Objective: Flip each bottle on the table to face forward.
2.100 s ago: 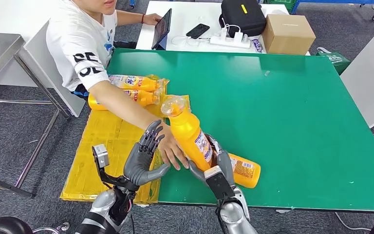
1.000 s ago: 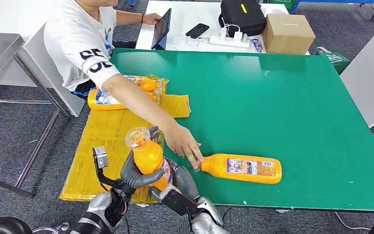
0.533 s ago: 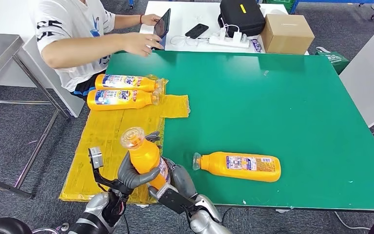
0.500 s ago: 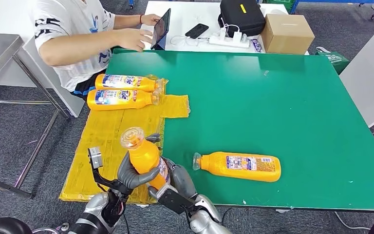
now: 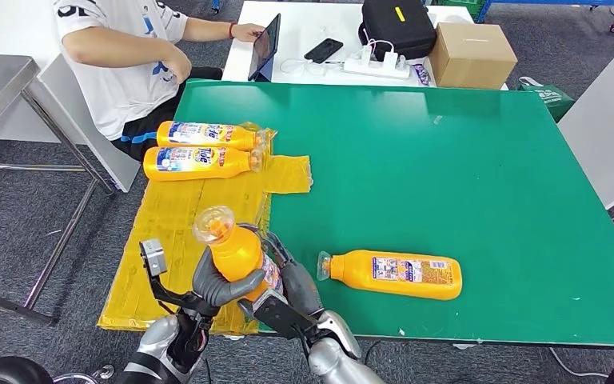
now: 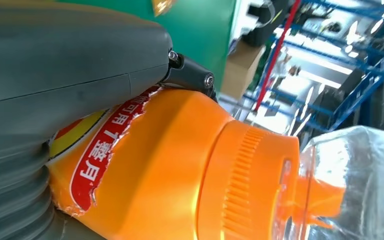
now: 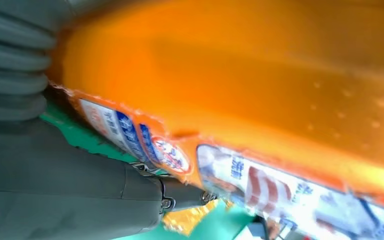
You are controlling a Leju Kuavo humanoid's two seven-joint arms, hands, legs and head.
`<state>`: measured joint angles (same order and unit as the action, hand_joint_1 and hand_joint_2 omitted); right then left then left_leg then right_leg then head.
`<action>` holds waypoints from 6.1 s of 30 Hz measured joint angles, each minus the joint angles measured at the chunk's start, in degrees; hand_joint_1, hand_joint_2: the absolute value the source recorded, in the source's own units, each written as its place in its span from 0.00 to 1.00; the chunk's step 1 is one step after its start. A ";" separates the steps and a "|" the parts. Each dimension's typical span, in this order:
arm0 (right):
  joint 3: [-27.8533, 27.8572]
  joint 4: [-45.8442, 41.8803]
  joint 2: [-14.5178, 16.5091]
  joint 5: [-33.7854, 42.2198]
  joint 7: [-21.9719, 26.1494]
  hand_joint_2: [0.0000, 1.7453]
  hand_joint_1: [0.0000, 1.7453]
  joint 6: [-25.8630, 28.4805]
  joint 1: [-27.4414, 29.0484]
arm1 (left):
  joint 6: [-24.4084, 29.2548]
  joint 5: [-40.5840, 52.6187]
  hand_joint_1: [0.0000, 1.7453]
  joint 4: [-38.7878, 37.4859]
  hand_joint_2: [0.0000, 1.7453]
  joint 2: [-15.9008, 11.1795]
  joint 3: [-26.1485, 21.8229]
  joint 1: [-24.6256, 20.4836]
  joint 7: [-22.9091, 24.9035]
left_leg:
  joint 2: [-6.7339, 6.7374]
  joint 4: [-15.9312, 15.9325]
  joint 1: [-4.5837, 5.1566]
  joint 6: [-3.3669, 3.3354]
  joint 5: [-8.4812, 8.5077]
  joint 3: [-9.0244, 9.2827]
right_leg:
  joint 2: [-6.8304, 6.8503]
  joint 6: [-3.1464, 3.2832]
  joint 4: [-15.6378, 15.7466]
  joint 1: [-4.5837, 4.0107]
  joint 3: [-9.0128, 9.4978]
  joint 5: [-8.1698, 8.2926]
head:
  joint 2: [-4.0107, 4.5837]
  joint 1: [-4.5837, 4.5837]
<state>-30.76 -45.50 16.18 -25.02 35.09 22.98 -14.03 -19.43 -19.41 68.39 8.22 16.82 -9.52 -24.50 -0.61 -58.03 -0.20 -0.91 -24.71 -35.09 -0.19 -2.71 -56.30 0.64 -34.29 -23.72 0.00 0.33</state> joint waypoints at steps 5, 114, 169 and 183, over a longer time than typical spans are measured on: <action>1.53 -6.73 -0.67 1.83 -0.15 0.00 0.00 -1.44 1.21 | 9.32 7.18 1.00 2.53 1.00 0.40 -2.16 0.00 -1.93 | 0.01 0.00 0.00 0.00 0.00 0.00 | 0.00 0.00 0.00 0.00 -0.01 0.00 | 0.00 -0.01; 5.96 -24.67 -1.03 9.31 0.86 1.00 0.00 1.56 4.88 | 48.92 48.80 0.00 -24.97 1.00 -6.80 -11.38 -16.69 -12.26 | -0.07 0.04 -0.02 0.12 0.21 0.24 | -0.07 -0.02 -0.04 0.00 0.25 0.09 | 0.00 0.01; 3.89 -40.34 -33.04 -23.51 -30.45 1.00 0.00 -14.87 12.93 | 50.94 41.58 0.00 -10.13 1.00 0.37 -17.49 -4.00 -15.72 | -0.01 0.01 0.09 0.06 0.09 -0.07 | -0.07 -0.07 0.06 0.11 -0.04 0.07 | 0.00 -0.02; 8.60 -34.19 -31.18 -22.98 -31.09 1.00 0.00 -14.60 11.59 | 49.49 41.68 0.00 -11.74 1.00 0.48 -17.37 -4.14 -15.72 | -0.01 0.01 0.09 0.06 0.09 -0.07 | -0.07 -0.07 0.06 0.11 -0.04 0.07 | 0.00 -0.02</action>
<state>-22.16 -79.69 -15.00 -48.00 4.01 8.38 -2.45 30.06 22.27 56.65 8.70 -0.55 -13.66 -40.22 -0.63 -58.01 -0.11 -0.84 -24.62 -35.16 -0.26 -2.78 -56.23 0.75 -34.33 -23.65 0.00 0.31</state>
